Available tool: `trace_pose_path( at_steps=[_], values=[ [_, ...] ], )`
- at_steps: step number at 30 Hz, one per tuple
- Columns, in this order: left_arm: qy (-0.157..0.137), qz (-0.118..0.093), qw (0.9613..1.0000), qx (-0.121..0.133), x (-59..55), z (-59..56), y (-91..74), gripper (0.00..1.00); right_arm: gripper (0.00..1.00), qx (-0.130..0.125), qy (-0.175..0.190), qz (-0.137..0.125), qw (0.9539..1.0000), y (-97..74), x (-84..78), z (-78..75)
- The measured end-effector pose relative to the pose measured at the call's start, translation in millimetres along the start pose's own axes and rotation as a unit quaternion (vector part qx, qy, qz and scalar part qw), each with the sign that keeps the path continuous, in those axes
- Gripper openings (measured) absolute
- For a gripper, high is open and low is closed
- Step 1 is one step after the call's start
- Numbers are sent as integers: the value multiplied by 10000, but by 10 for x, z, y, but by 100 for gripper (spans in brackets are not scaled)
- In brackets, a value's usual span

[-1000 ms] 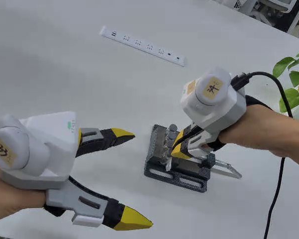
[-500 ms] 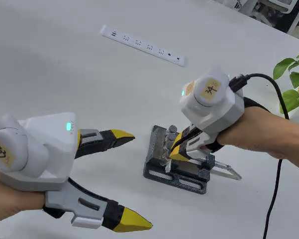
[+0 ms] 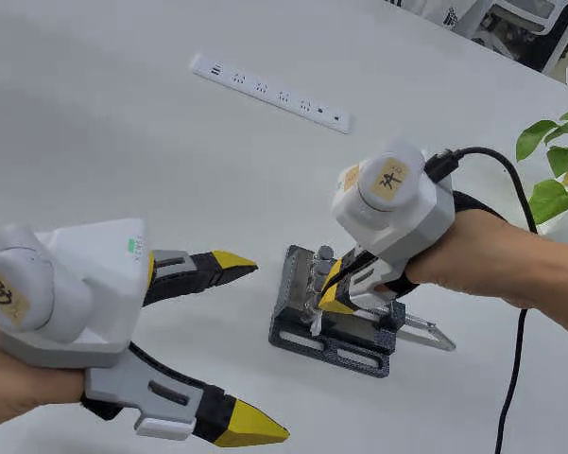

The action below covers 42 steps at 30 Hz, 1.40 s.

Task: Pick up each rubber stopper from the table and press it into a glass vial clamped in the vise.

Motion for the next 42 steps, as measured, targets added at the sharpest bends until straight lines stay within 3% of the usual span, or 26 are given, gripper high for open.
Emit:
trace_pose_path(
  at_steps=[27,42],
  values=[
    [-5,-31,10000,-44,-3,7,52,90,2,103,19,245,9996,25,20,14],
    [-15,-41,10000,-48,10,7,63,89,1,94,-174,472,9987,47,39,-2]
  ],
)
Point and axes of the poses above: the centre of the closed fingertips' face, and the gripper's own axes: y roughly forward along the fingers, z roughly to its left, x roughly out of its top, the point moved 2 cm from there along -y, roughly backward along the fingers, and after that the axes turned 7 degrees about -y, right-handed, at the moved point
